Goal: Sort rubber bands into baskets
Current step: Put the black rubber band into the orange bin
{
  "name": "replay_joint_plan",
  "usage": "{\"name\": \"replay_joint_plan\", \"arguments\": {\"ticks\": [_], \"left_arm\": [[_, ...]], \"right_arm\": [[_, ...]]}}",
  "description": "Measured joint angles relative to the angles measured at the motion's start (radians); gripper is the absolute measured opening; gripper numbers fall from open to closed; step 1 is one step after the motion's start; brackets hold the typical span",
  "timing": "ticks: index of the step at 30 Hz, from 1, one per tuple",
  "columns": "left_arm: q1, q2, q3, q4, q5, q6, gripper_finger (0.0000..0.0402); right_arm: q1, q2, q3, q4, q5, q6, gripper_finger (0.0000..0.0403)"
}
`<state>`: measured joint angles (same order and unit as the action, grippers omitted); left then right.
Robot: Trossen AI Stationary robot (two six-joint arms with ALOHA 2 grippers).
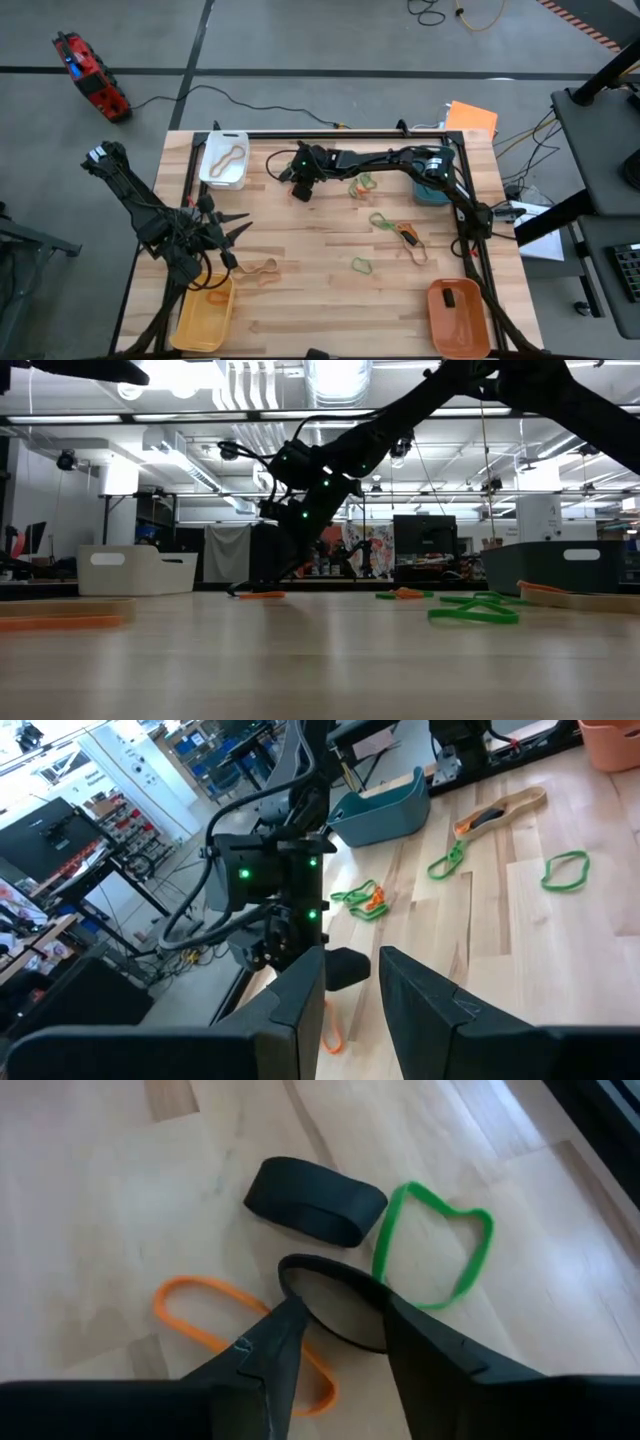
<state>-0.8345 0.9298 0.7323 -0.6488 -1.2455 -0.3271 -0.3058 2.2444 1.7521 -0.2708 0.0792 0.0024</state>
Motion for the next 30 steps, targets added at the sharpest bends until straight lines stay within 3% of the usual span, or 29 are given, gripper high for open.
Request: {"name": "replay_joint_plan", "arguments": {"ticks": [6, 30], "left_arm": [[0.0, 0.0, -0.016, 0.001, 0.0, 0.0, 0.0084], [0.0, 0.0, -0.018, 0.004, -0.001, 0.0, 0.0084]], "right_arm": [[0.0, 0.0, 0.0, 0.002, -0.054, -0.048, 0.0153], [0.0, 0.028, 0.002, 0.06, -0.053, -0.121, 0.016]]}}
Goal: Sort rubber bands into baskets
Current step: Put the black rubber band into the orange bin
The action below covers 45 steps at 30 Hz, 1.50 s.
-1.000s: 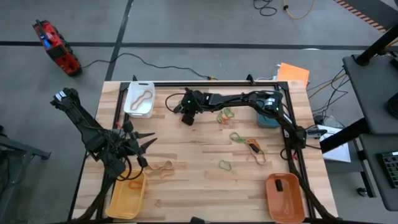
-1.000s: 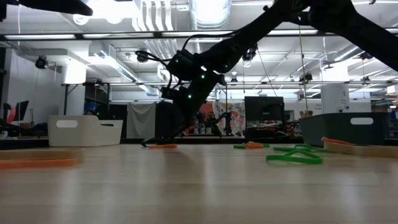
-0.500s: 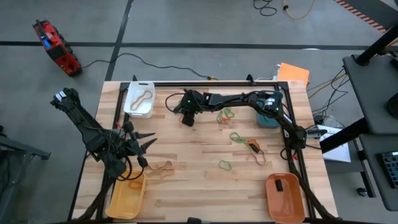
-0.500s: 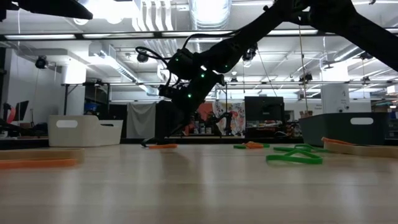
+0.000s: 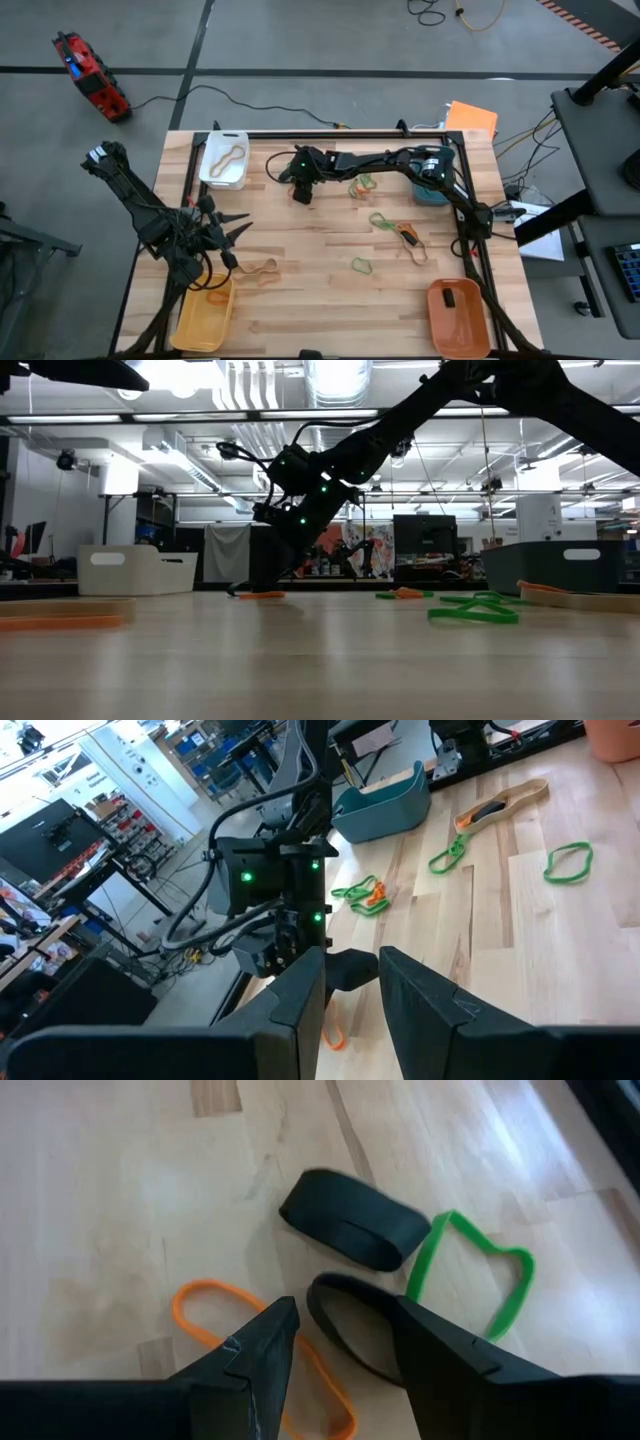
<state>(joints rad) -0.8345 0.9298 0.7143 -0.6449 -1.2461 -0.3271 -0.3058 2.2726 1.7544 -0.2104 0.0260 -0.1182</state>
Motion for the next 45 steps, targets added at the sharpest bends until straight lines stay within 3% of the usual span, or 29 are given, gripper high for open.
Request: {"name": "replay_joint_plan", "arguments": {"ticks": [8, 19, 30, 37, 45], "left_arm": [[0.0, 0.0, 0.0, 0.0, 0.0, 0.0, 0.0084], [0.0, 0.0, 0.0, 0.001, 0.0, 0.0, 0.0084], [0.0, 0.0, 0.0, 0.002, 0.0, 0.0, 0.0084], [0.0, 0.0, 0.0, 0.002, -0.001, 0.0, 0.0084], [0.0, 0.0, 0.0, 0.01, -0.001, 0.001, 0.0084]], "right_arm": [[0.0, 0.0, 0.001, -0.008, -0.005, -0.02, 0.0123], [0.0, 0.003, 0.001, -0.066, -0.009, -0.066, 0.0014], [0.0, -0.09, 0.001, -0.104, 0.0, -0.092, 0.0009], [0.009, -0.254, 0.001, -0.294, -0.009, -0.025, 0.0009], [0.076, -0.456, 0.001, -0.574, -0.225, 0.032, 0.0009]]}}
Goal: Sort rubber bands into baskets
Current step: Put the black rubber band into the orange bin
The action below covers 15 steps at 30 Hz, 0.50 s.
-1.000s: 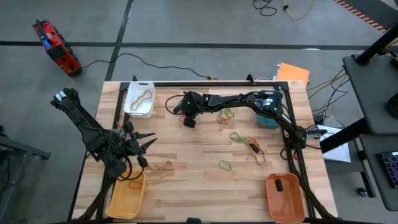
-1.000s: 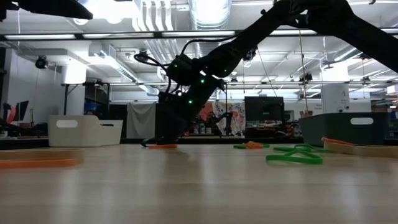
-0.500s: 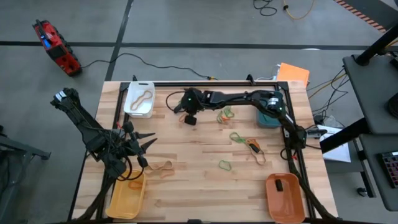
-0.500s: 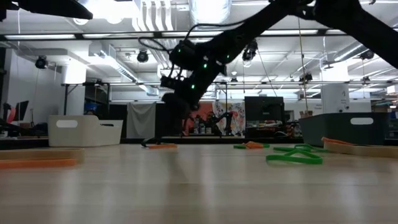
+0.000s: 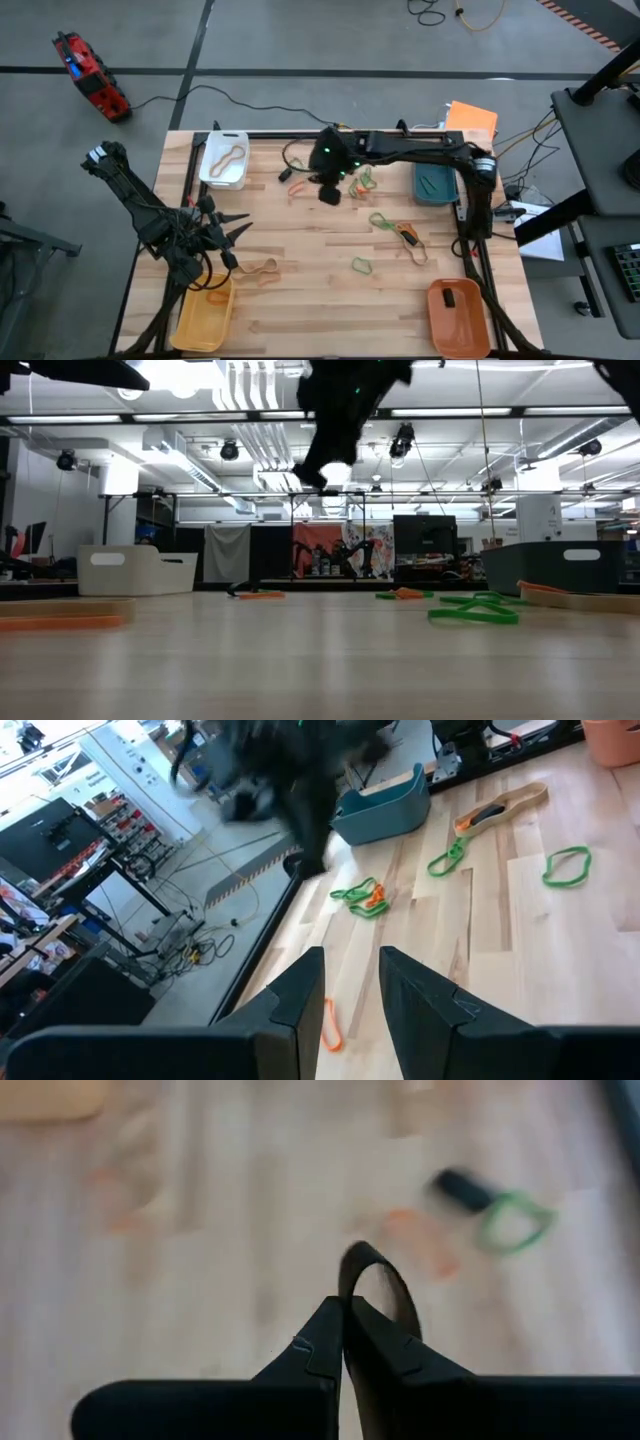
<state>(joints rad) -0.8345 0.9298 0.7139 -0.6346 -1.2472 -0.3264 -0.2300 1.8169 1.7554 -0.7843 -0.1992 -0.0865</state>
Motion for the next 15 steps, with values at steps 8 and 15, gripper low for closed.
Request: {"name": "replay_joint_plan", "arguments": {"ticks": [8, 15], "left_arm": [[0.0, 0.0, 0.0, 0.006, 0.0, 0.003, 0.0084], [0.0, 0.0, 0.0, 0.028, 0.0, 0.003, 0.0084]], "right_arm": [[0.18, -0.142, -0.006, -0.393, -0.056, 0.168, 0.0008], [0.415, -0.226, -0.118, -0.424, -0.055, 0.429, 0.0008]]}}
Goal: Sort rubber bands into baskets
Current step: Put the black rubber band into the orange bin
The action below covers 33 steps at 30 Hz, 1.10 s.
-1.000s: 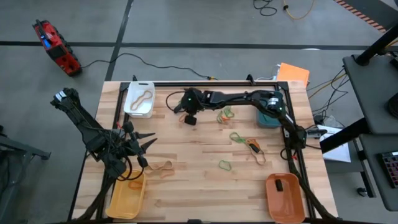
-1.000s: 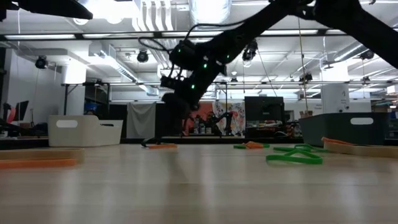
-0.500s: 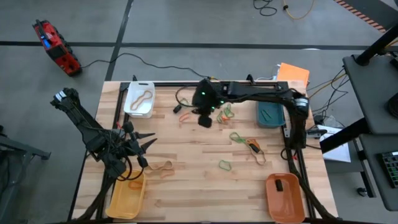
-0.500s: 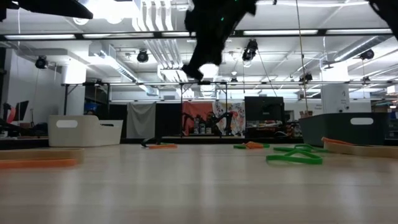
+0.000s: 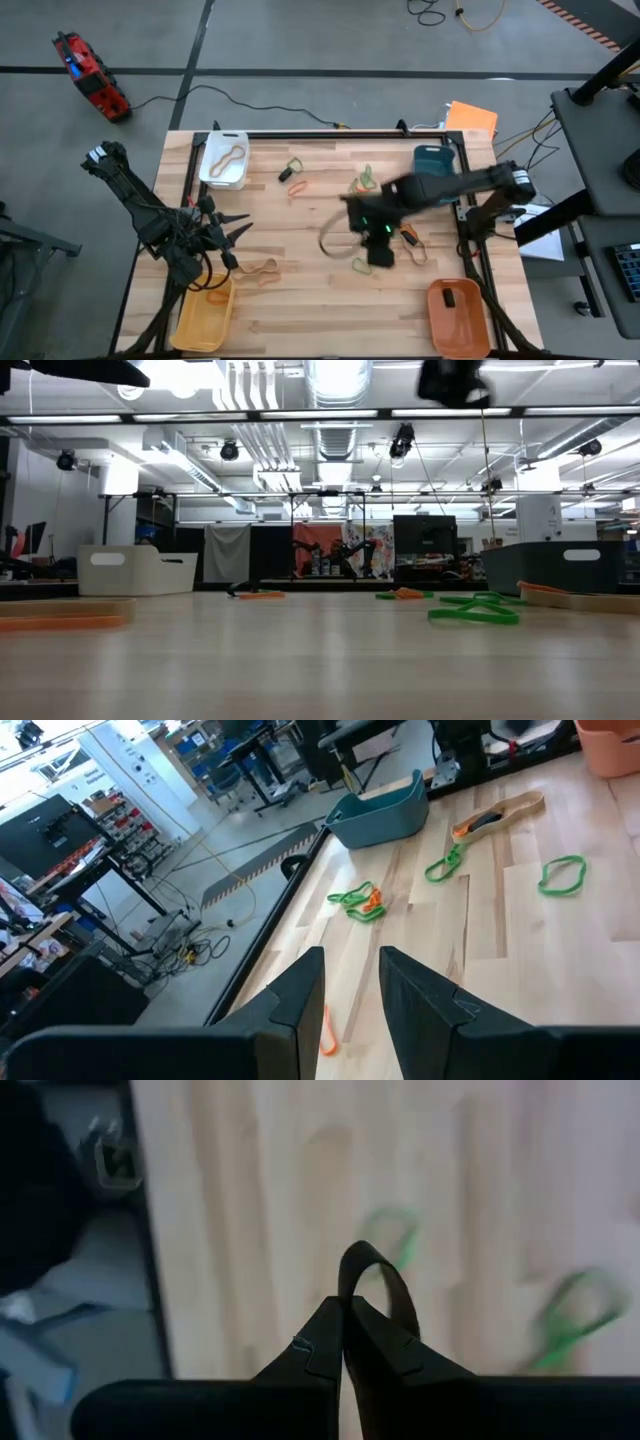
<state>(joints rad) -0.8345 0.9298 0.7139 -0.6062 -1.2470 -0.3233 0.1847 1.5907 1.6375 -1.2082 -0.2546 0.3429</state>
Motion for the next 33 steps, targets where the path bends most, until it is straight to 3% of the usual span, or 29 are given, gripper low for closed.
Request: {"name": "replay_joint_plan", "arguments": {"ticks": [6, 14, 24, 28, 33], "left_arm": [[0.0, 0.0, 0.0, 0.029, 0.001, 0.0, 0.0084], [0.0, 0.0, 0.002, 0.041, 0.001, 0.001, 0.0084], [0.0, 0.0, 0.038, 0.047, -0.025, 0.041, 0.0084], [0.002, 0.0, 0.05, 0.049, -0.028, 0.062, 0.0084], [0.002, 0.0, 0.064, 0.056, -0.029, 0.08, 0.0084]], "right_arm": [[0.193, -0.087, -0.203, 0.077, 0.001, 0.3, 0.0008], [0.449, -0.276, -0.514, 0.271, 0.012, 0.853, 0.0008], [0.72, -0.413, -0.714, 0.292, 0.09, 1.552, 0.0009], [0.76, -0.411, -0.752, 0.298, 0.09, 1.679, 0.001], [0.773, -0.402, -0.759, 0.313, 0.089, 1.683, 0.0023]]}}
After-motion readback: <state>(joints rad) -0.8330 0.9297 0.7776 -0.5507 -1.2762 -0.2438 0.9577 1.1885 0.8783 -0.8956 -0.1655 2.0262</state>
